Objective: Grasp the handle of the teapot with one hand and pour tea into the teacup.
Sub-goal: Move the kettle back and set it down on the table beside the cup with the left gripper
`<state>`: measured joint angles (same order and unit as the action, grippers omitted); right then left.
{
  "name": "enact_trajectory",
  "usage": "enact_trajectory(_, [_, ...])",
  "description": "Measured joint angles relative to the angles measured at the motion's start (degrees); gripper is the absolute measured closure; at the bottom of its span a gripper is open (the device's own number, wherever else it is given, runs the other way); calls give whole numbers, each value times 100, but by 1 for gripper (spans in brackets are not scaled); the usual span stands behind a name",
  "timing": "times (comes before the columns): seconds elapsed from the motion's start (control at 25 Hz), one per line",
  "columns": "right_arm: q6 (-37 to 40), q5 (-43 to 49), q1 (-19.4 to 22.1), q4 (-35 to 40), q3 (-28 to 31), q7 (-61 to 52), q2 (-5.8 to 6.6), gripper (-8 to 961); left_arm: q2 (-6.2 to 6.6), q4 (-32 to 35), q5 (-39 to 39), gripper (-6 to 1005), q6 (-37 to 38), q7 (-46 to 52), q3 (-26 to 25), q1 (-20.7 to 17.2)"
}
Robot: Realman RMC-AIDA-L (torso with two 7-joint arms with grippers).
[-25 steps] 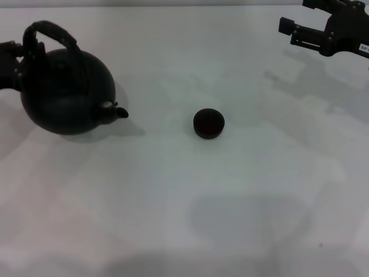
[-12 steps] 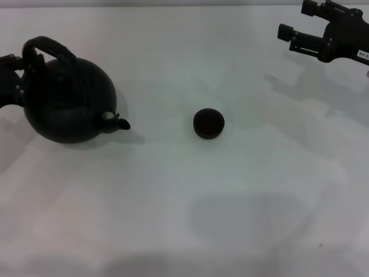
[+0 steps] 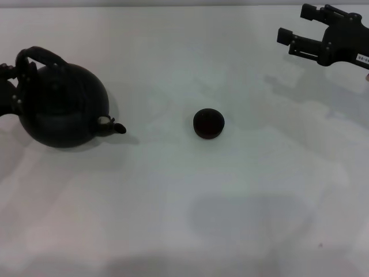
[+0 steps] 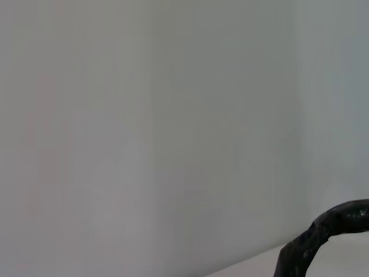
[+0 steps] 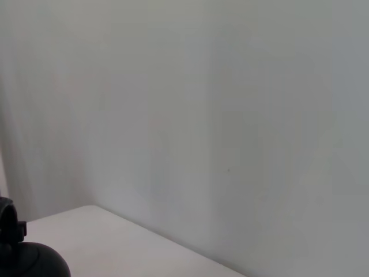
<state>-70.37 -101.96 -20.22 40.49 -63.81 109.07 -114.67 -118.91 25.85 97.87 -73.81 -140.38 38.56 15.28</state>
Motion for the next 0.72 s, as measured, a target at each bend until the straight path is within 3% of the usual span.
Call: enact_trajectory(0.72, [-4,1,0,-81,0,56,-2,109,-10,-437,150,905,236,-342,-6,44])
